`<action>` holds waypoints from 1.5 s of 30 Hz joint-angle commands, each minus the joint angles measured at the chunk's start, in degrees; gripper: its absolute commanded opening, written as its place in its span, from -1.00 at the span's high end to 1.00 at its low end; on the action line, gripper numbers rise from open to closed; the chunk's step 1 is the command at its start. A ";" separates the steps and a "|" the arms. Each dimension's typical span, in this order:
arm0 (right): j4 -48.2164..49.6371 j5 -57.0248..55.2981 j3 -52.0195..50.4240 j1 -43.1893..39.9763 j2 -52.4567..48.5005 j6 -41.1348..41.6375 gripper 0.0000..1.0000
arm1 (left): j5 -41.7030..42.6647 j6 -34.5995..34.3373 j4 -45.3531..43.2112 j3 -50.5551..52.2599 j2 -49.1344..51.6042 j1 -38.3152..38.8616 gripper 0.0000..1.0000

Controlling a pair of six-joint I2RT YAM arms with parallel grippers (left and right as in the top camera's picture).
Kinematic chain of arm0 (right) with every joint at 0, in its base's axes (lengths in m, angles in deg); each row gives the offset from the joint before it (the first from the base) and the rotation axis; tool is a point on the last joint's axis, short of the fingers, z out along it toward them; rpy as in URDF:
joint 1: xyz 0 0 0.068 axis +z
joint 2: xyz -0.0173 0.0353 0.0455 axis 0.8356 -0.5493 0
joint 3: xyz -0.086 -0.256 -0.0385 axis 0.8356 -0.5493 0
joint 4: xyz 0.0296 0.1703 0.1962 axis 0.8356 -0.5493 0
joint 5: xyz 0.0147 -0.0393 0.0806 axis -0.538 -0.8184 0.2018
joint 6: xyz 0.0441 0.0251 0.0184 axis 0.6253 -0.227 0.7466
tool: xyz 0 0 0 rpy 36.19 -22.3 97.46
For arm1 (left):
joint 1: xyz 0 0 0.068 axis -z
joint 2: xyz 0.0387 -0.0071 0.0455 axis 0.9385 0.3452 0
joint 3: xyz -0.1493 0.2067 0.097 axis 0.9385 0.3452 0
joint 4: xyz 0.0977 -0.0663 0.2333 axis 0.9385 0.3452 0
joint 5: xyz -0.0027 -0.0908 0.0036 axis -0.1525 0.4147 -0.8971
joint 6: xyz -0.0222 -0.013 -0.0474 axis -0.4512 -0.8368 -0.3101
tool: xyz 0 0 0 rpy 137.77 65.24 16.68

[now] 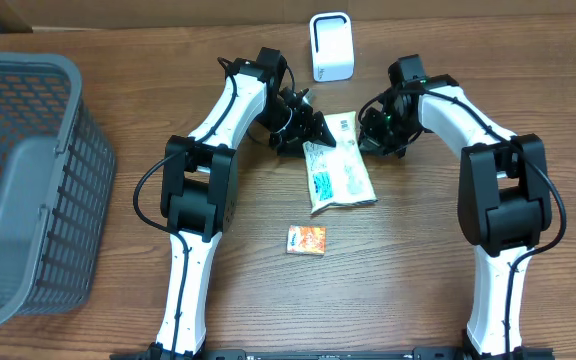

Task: Scan the item barcode

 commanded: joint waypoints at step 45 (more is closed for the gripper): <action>-11.67 -10.64 8.50 -5.18 -2.03 -8.00 -0.04 | -62.79 -11.56 30.27 -33.07 1.73 -1.73 0.92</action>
